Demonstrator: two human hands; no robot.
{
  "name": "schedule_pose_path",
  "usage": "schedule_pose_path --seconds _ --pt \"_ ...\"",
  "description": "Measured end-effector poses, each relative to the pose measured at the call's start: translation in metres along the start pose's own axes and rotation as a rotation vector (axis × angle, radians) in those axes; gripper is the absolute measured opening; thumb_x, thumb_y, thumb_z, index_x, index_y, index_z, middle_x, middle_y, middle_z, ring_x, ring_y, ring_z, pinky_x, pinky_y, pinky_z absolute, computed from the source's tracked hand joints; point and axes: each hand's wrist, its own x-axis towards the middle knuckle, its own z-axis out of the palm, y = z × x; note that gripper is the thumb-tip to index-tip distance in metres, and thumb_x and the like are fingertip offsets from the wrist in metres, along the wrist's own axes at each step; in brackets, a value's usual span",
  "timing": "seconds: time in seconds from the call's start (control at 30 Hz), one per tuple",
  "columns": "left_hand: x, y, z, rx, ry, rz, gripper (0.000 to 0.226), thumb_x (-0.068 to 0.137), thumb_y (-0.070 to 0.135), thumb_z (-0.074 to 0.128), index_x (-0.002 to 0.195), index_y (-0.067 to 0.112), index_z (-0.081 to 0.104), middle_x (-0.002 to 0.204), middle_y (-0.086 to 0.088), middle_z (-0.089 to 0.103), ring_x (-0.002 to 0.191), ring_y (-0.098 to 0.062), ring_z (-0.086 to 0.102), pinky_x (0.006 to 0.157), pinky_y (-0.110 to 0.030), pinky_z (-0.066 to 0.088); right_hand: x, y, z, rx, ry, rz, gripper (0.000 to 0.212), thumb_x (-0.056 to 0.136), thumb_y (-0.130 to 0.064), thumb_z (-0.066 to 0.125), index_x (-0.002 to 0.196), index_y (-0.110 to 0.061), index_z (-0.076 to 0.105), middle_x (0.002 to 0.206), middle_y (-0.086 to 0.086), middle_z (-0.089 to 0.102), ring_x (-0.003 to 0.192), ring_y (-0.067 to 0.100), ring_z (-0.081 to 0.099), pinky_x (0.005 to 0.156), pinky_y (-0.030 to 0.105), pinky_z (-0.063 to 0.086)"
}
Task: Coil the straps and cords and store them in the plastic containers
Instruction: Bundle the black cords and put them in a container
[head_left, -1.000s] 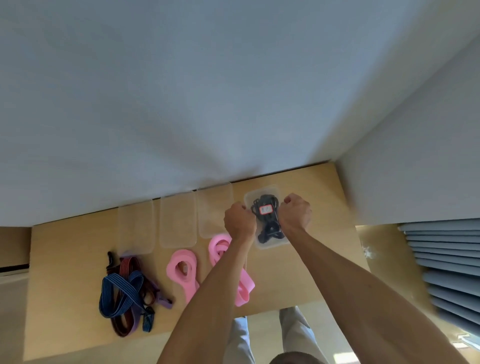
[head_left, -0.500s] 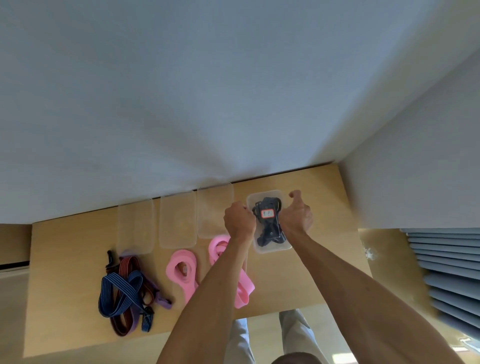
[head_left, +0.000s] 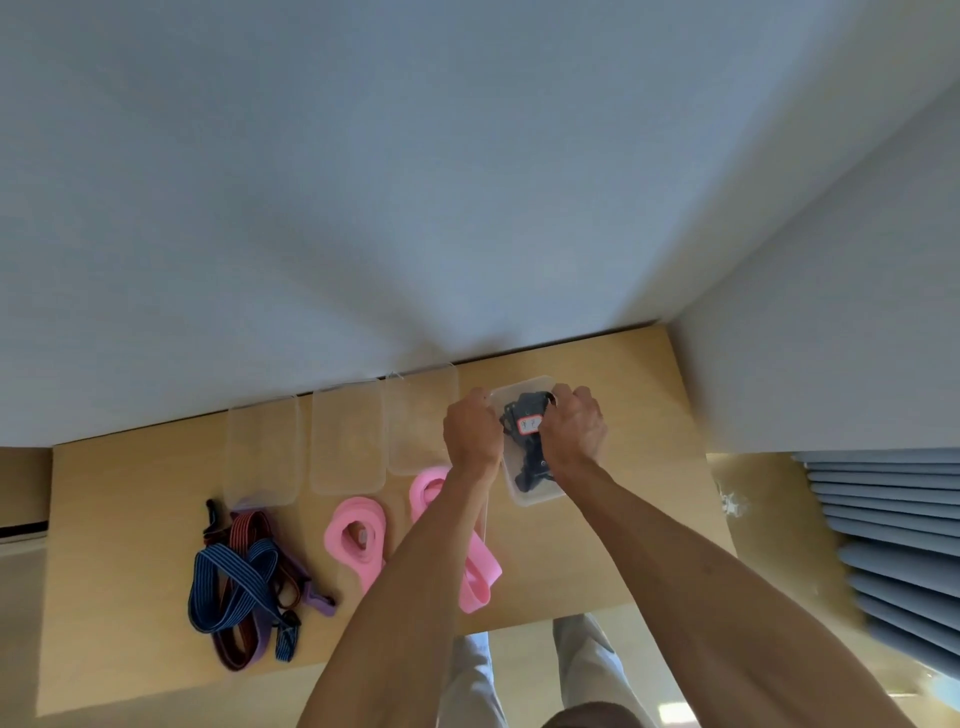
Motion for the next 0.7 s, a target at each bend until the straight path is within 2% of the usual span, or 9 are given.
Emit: schedule_pose_path --seconds 0.07,0.13,0.23,0.33,0.43,0.53,0.6,0.7 --pt "-0.011 0.001 -0.006 0.033 -0.047 -0.01 0.02 0.1 0.011 0.044 0.097 0.006 0.064 0.089 -0.008 0.068 0.077 -0.026 0.063 0.064 -0.037 0.053 -0.008 0.003 -0.009 0.059 -0.046 0.026 0.033 0.096 -0.009 0.047 0.125 -0.016 0.061 0.111 0.014 0.058 0.097 0.033 0.058 0.074 0.036 0.045" --pt "-0.027 -0.001 -0.01 0.059 -0.114 -0.066 0.018 0.098 0.012 0.046 0.092 0.003 0.061 0.09 -0.013 0.067 0.081 -0.031 0.064 0.064 -0.036 0.05 -0.021 0.009 -0.018 0.108 -0.074 0.077 0.039 0.095 -0.009 0.048 0.133 -0.018 0.056 0.115 0.015 0.059 0.101 0.033 0.059 0.08 0.038 0.048" --pt "-0.055 -0.007 -0.015 0.038 -0.253 -0.158 0.007 0.086 0.006 0.053 0.08 0.008 0.054 0.085 -0.014 0.065 0.073 -0.028 0.06 0.054 -0.03 0.039 -0.042 0.024 -0.026 0.057 -0.157 0.183 0.037 0.092 -0.008 0.053 0.128 -0.014 0.058 0.115 0.015 0.065 0.103 0.033 0.062 0.08 0.035 0.048" --pt "-0.078 -0.018 -0.013 0.064 -0.369 -0.199 0.003 0.089 0.008 0.058 0.087 0.006 0.06 0.083 -0.009 0.064 0.077 -0.026 0.064 0.058 -0.03 0.044 -0.058 0.041 -0.025 0.077 -0.264 0.288 0.027 0.089 -0.008 0.058 0.114 -0.012 0.065 0.11 0.016 0.068 0.1 0.035 0.064 0.073 0.029 0.044" --pt "-0.092 -0.031 -0.001 -0.035 -0.354 -0.228 0.015 0.09 -0.002 0.057 0.08 0.005 0.065 0.08 -0.013 0.069 0.082 -0.03 0.072 0.066 -0.037 0.056 -0.064 0.051 -0.02 0.169 -0.263 0.361 0.026 0.088 -0.001 0.057 0.109 -0.012 0.069 0.109 0.017 0.07 0.097 0.034 0.066 0.075 0.03 0.049" --pt "-0.092 -0.039 0.008 -0.133 -0.325 -0.277 0.017 0.087 -0.009 0.057 0.079 -0.004 0.071 0.081 -0.02 0.073 0.08 -0.034 0.073 0.076 -0.044 0.06 -0.063 0.056 -0.014 0.25 -0.214 0.394 0.029 0.086 0.002 0.056 0.106 -0.013 0.071 0.104 0.017 0.07 0.092 0.034 0.067 0.075 0.032 0.054" --pt "-0.086 -0.041 0.009 -0.148 -0.328 -0.278 0.017 0.083 -0.012 0.057 0.079 -0.007 0.072 0.079 -0.02 0.073 0.079 -0.033 0.073 0.076 -0.043 0.06 -0.063 0.056 -0.012 0.242 -0.194 0.398 0.033 0.085 0.001 0.054 0.108 -0.016 0.07 0.104 0.017 0.07 0.09 0.035 0.066 0.071 0.03 0.051" --pt "-0.082 -0.036 0.001 -0.044 -0.358 -0.237 0.009 0.084 -0.004 0.061 0.083 -0.004 0.069 0.079 -0.013 0.071 0.078 -0.029 0.07 0.071 -0.036 0.056 -0.065 0.051 -0.01 0.182 -0.17 0.323 0.038 0.087 -0.001 0.059 0.121 -0.016 0.063 0.106 0.017 0.069 0.092 0.035 0.065 0.067 0.03 0.044"
